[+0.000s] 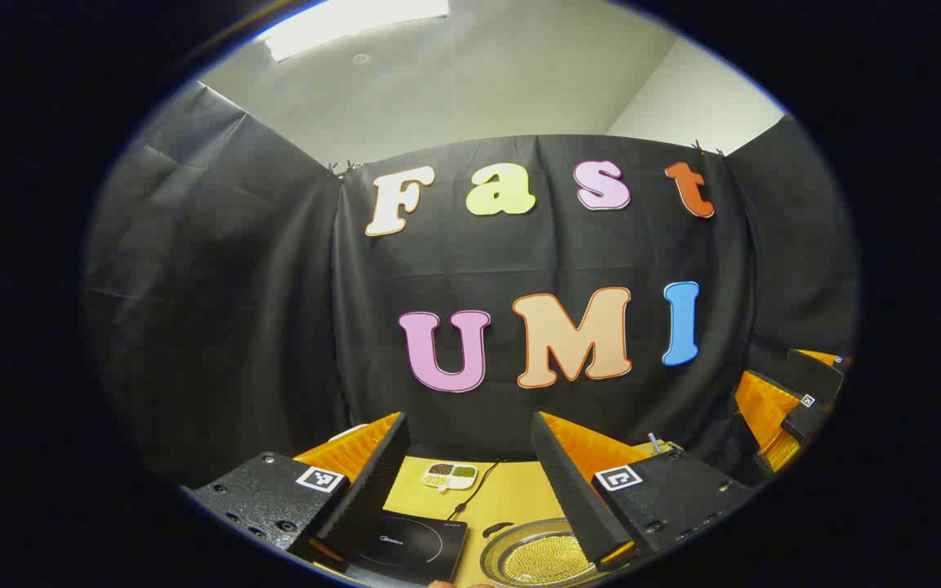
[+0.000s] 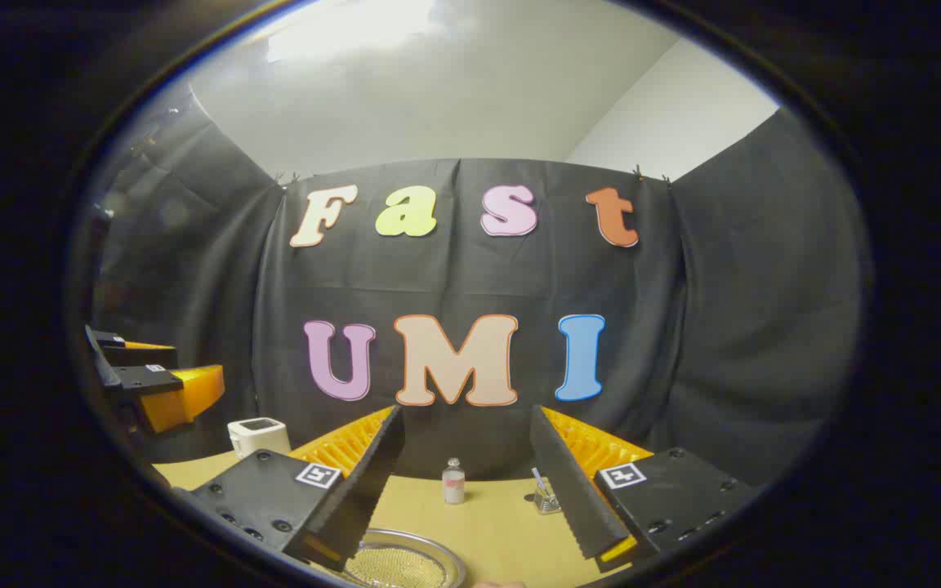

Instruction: First push the handle of the pot to place it horizontally, then grasp the pot with both hands and set it on the induction cooktop.

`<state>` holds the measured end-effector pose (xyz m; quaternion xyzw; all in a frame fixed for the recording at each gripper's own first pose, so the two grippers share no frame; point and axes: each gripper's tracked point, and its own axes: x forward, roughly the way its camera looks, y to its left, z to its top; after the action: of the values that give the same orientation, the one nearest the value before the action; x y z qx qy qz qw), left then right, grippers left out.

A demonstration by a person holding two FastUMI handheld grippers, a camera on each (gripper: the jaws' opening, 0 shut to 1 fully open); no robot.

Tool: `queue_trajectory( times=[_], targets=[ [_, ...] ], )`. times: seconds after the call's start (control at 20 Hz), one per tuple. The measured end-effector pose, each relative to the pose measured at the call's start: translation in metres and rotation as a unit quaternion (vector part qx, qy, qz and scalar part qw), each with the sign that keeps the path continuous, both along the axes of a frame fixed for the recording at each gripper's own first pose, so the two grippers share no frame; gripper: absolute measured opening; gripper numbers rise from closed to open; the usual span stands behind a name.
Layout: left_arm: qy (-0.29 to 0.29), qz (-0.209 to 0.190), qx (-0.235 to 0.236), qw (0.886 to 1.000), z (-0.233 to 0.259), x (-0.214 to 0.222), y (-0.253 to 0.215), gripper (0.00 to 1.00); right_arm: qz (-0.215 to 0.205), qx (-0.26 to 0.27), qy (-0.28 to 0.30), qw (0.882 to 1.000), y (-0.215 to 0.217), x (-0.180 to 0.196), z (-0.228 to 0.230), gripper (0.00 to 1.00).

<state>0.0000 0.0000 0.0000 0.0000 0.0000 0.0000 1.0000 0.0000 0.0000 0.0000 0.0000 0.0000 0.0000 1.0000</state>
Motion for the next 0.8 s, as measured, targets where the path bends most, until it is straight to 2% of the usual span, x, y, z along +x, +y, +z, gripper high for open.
queue_trajectory(
  times=[0.8],
  targets=[
    [0.005,-0.013,-0.011,1.000,-0.0016,-0.0041,0.0013,0.94,-0.001,0.008,0.012,1.000,0.0056,-0.0065,-0.0009,0.99]
  ],
)
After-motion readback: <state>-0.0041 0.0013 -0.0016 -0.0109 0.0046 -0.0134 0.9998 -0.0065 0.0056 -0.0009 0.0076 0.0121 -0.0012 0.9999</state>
